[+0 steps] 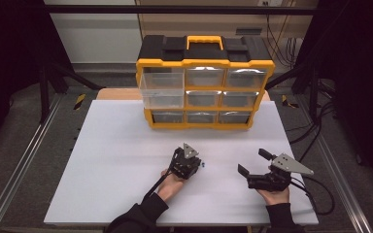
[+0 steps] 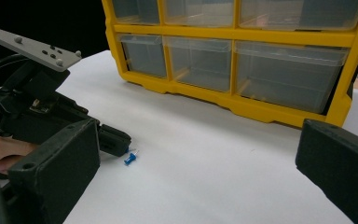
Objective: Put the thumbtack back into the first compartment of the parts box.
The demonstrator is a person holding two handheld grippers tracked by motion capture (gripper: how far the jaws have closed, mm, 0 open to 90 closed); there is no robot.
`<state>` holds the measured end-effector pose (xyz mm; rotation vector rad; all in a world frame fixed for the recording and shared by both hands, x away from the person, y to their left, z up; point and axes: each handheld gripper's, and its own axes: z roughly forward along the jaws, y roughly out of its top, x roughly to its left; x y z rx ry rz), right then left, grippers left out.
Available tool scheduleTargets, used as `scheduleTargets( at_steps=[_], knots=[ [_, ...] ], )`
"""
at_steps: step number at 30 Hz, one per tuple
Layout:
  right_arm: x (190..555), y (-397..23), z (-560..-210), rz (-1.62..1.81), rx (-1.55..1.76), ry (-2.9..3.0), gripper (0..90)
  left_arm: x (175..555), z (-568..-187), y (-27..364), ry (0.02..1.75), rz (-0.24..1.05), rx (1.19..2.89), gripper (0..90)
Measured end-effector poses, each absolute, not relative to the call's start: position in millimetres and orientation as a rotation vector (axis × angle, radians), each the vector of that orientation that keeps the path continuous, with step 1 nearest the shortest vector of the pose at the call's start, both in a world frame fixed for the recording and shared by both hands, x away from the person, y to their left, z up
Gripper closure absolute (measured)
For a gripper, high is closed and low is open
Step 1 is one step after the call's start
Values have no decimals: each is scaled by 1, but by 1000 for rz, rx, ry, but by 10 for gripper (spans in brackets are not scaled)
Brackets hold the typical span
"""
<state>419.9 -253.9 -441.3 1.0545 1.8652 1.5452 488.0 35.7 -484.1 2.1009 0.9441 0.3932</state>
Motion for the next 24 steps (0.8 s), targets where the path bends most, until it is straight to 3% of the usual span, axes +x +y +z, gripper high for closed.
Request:
scheduleTargets(
  at_steps=[24],
  knots=[
    [421,-254,-443,1534,1033,1869,6,472,-420,91,853,407,1981,847]
  ],
)
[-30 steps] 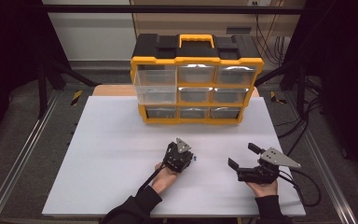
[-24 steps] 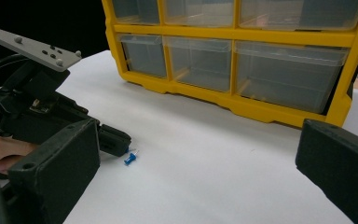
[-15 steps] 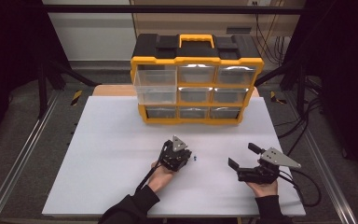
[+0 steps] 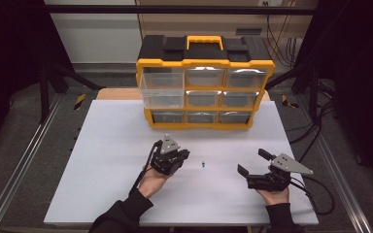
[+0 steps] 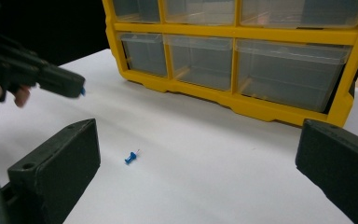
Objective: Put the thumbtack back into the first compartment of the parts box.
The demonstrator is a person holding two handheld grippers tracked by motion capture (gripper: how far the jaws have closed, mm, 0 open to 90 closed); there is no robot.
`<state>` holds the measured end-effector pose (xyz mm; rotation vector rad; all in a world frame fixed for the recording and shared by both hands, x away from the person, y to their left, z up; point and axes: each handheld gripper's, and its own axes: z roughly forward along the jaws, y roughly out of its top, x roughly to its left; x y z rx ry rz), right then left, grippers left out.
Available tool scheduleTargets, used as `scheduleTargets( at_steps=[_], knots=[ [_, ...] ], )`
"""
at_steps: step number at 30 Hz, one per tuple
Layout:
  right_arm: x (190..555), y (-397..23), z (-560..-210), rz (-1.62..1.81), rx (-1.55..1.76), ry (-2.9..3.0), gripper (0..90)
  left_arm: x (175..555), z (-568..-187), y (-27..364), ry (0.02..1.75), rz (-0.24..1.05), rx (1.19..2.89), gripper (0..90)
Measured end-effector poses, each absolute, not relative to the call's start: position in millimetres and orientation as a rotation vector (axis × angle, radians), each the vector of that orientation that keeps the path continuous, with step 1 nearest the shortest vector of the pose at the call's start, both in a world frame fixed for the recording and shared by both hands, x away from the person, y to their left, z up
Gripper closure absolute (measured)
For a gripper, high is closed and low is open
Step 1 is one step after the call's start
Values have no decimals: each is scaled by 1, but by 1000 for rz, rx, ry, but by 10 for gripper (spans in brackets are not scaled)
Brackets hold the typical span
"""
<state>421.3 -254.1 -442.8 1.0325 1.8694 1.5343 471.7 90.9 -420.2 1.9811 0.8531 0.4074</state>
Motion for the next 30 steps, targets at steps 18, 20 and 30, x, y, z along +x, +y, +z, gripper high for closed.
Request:
scheduleTargets(
  at_steps=[18,20,30],
  knots=[
    [421,-254,-442,1539,1044,1869,6,458,-348,132,759,498,1924,847],
    [421,-253,-443,1537,1046,1870,6,458,-342,135,758,492,1917,847],
    [421,-253,-443,1537,1046,1870,6,456,-307,143,722,512,1903,847]
  ],
)
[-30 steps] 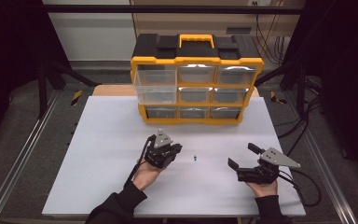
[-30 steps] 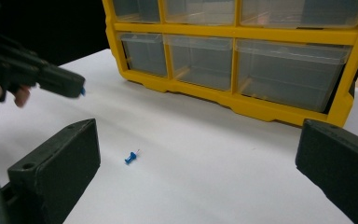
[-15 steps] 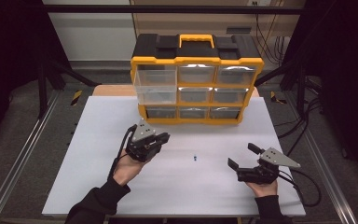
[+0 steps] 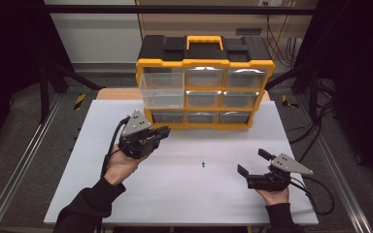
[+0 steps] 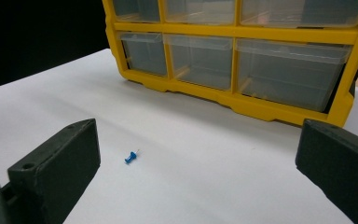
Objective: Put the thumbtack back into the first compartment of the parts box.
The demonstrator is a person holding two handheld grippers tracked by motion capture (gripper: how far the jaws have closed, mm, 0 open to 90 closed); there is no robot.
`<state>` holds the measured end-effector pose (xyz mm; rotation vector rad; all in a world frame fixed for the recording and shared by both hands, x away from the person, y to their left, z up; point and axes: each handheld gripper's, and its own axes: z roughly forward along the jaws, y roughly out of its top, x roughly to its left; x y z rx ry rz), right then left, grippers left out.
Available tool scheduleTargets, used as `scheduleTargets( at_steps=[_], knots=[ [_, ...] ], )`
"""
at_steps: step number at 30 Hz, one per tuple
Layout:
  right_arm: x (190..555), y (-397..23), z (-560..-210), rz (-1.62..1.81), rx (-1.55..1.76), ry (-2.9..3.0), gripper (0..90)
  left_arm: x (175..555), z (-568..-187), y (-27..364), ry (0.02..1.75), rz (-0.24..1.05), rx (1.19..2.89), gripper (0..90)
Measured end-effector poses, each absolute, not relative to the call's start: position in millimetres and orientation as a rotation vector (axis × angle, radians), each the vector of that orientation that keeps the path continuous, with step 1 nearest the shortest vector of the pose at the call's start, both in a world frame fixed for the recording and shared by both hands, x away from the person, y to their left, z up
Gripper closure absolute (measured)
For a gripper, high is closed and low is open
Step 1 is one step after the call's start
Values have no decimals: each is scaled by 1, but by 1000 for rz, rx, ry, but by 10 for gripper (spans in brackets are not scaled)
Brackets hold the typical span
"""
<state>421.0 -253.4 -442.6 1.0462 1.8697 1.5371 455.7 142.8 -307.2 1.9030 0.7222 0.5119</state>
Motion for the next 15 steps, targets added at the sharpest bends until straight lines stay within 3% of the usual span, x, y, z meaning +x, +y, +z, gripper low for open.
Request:
scheduleTargets(
  at_steps=[15],
  knots=[
    [421,-255,-443,1529,1025,1881,6,463,-262,145,699,547,1869,846]
  ],
)
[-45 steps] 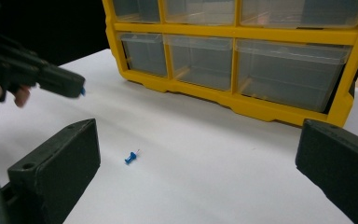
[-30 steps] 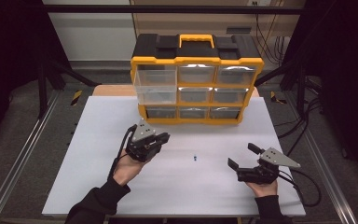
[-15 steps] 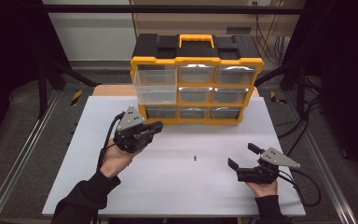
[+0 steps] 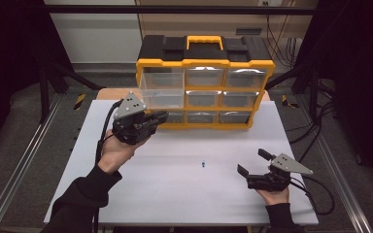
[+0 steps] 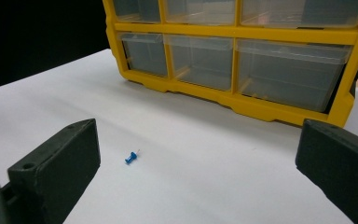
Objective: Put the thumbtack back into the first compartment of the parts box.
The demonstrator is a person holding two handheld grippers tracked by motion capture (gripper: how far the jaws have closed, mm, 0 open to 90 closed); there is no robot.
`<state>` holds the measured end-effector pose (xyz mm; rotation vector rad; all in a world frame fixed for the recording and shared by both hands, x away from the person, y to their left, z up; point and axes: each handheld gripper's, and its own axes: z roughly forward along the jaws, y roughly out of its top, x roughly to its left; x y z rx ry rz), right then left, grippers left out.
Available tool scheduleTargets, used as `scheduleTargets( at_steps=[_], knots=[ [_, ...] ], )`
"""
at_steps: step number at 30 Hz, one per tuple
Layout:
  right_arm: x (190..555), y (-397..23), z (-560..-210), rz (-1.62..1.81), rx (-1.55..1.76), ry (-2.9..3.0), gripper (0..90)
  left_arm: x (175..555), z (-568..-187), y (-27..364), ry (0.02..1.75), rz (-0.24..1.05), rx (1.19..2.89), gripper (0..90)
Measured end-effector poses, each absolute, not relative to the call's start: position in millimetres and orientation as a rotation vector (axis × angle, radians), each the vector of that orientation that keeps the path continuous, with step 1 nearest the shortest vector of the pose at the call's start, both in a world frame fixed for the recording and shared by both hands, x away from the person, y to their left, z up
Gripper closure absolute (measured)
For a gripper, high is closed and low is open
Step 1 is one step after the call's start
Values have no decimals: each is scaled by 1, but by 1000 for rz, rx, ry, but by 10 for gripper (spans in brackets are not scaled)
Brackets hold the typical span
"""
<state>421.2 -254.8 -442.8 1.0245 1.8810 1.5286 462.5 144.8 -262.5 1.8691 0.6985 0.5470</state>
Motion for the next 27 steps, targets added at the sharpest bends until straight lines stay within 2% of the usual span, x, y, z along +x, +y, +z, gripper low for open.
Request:
scheduleTargets(
  at_steps=[14,27],
  knots=[
    [422,-254,-443,1537,1034,1874,6,478,-228,154,718,600,1824,846],
    [422,-255,-443,1531,1024,1878,6,506,-213,155,749,669,1815,846]
  ],
)
